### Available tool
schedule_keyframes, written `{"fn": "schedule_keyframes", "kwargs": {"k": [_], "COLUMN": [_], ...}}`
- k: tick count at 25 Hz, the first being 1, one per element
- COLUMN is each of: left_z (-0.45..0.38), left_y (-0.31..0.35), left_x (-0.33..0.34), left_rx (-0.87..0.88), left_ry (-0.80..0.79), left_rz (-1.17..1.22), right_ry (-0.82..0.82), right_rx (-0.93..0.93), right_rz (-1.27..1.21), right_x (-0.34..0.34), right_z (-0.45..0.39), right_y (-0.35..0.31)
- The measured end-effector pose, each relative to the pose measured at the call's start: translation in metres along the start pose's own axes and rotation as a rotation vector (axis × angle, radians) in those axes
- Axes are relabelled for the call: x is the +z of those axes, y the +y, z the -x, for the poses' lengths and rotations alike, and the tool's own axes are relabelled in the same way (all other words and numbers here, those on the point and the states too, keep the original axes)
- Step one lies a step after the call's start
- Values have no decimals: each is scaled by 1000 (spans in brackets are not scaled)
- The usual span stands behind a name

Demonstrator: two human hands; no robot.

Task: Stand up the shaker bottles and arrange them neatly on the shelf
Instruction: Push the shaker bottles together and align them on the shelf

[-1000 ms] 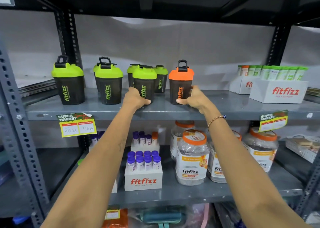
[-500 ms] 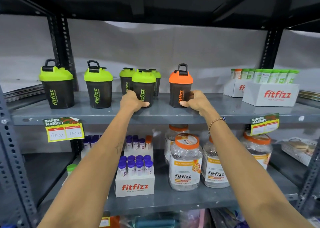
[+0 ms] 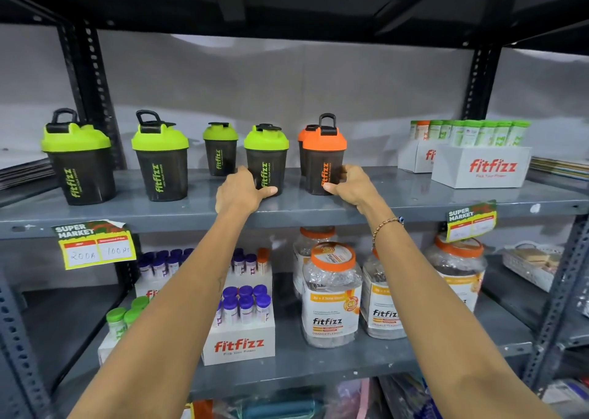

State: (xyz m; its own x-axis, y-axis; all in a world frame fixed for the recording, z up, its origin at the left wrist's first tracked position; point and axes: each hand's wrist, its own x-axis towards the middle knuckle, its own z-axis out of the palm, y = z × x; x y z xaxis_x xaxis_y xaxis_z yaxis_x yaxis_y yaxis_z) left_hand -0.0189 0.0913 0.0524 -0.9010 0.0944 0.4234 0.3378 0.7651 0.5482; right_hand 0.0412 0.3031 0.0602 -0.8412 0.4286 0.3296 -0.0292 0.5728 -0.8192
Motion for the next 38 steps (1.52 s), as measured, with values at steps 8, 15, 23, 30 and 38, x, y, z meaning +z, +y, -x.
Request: {"fn": "schedule_keyframes", "kwargs": {"k": [8, 15, 23, 30, 38], "left_z": [1, 2, 4, 15, 59], "left_y": [-2, -2, 0, -4, -105], "left_x": [0, -1, -2, -6, -72], "left_rx": [21, 14, 12, 26, 85], "left_ry": [-39, -37, -23, -10, 630], "left_rz": [-15, -10, -24, 36, 521], "right_ry": [-11, 2, -16, 107, 154], "right_rx": [-69, -56, -43, 14, -357], "right_rz": [141, 191, 211, 162, -219], "right_x": [1, 1, 1, -6, 89], "right_z": [7, 11, 13, 28, 88], "right_y": [-1, -3, -3, 0, -64]}}
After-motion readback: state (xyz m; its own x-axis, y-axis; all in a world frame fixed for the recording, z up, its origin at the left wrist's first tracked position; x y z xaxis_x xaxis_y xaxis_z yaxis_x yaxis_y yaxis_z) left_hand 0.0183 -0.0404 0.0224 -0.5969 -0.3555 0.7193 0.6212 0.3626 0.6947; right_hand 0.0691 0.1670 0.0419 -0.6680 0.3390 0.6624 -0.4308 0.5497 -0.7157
